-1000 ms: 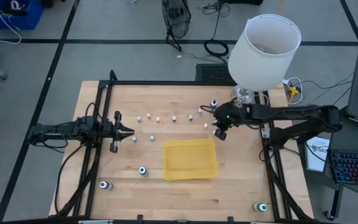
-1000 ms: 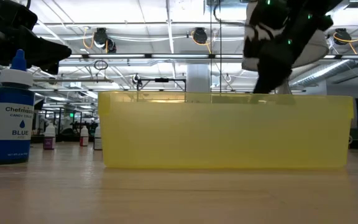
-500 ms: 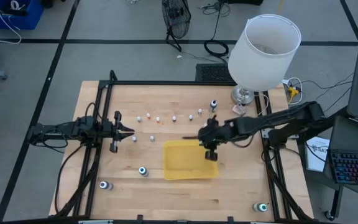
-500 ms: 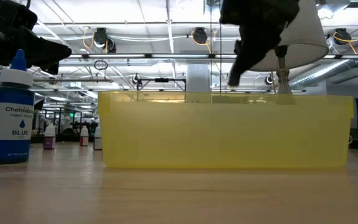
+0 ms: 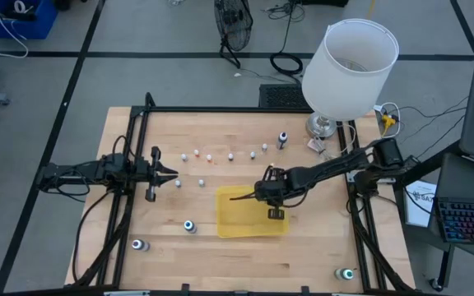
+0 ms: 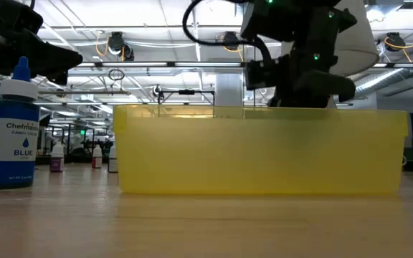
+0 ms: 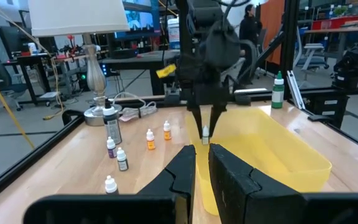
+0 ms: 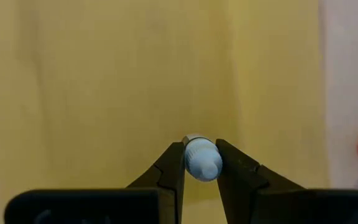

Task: Pick & Place food coloring
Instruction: Put the small black food coloring bottle into the yellow bin, then put the small orange food coloring bottle into the yellow bin

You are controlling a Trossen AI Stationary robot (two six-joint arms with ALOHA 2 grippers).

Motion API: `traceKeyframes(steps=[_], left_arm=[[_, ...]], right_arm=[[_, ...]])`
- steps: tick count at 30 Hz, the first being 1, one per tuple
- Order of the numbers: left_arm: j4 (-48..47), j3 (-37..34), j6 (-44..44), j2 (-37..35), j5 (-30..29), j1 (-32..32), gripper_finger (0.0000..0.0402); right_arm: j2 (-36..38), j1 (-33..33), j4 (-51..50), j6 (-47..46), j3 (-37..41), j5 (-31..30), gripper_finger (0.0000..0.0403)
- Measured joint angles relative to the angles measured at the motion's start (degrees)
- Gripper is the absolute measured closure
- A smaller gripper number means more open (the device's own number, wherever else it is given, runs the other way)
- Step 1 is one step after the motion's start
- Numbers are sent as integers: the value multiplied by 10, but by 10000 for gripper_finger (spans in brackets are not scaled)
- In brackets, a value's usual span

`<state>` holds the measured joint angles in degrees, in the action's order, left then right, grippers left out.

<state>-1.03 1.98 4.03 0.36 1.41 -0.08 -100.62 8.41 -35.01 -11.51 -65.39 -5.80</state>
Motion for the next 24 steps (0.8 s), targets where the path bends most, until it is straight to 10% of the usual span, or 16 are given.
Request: traceKeyframes(steps=[24], left_arm=[[0,0,0,0,0,0,350]], right_arm=[[-5,-4,-2,2,0,1,283]])
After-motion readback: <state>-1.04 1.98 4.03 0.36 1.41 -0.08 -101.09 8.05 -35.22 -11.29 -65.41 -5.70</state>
